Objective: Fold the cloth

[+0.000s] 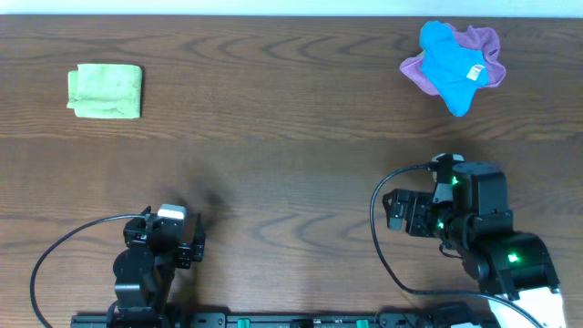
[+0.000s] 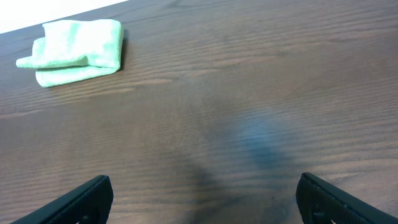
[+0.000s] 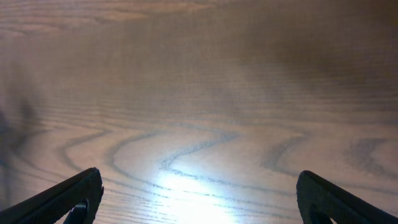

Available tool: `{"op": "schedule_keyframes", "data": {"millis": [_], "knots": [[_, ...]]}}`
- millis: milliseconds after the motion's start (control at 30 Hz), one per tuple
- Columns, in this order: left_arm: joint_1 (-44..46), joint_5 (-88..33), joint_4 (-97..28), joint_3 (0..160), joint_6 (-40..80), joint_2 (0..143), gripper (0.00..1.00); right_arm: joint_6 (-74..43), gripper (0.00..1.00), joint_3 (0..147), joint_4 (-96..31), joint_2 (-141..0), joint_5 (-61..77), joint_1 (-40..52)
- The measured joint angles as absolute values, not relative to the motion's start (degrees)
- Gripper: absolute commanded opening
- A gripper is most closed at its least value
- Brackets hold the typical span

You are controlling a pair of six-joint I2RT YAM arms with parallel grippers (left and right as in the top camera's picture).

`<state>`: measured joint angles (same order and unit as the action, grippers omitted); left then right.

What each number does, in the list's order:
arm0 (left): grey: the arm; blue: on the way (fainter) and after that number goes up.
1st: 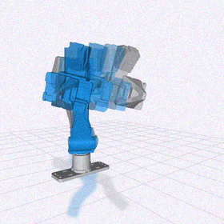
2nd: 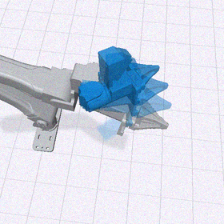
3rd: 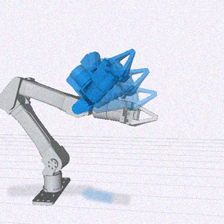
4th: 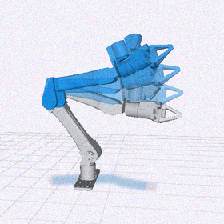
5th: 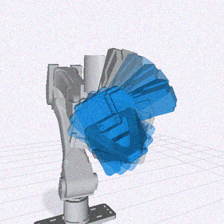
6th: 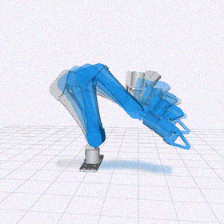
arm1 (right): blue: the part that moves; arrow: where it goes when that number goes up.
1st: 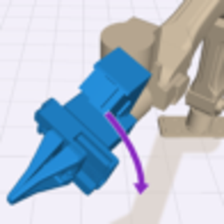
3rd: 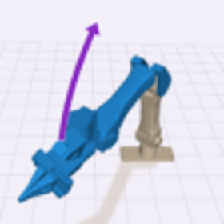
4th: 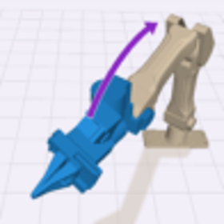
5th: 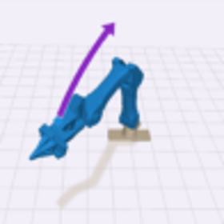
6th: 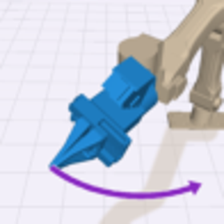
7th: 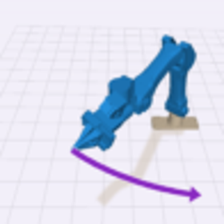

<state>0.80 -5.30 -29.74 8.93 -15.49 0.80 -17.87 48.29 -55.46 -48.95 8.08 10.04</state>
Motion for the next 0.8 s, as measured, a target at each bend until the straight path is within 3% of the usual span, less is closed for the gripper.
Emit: {"op": "schedule_keyframes", "data": {"millis": [200,500,800], "knots": [[0.8,-5.3,-29.7,8.9,-15.5,0.8,0.95,-16.4,0.99,45.5,-49.3,-44.3,2.6,10.0],[0.8,-5.3,-29.7,8.9,-15.5,0.7,0.95,-8.4,0.99,22.0,-35.0,-27.0,-3.1,6.0],[0.8,-5.1,-29.7,8.9,-15.5,0.6,0.95,-4.7,0.99,9.6,-32.9,-10.9,-3.9,0.4]]}}
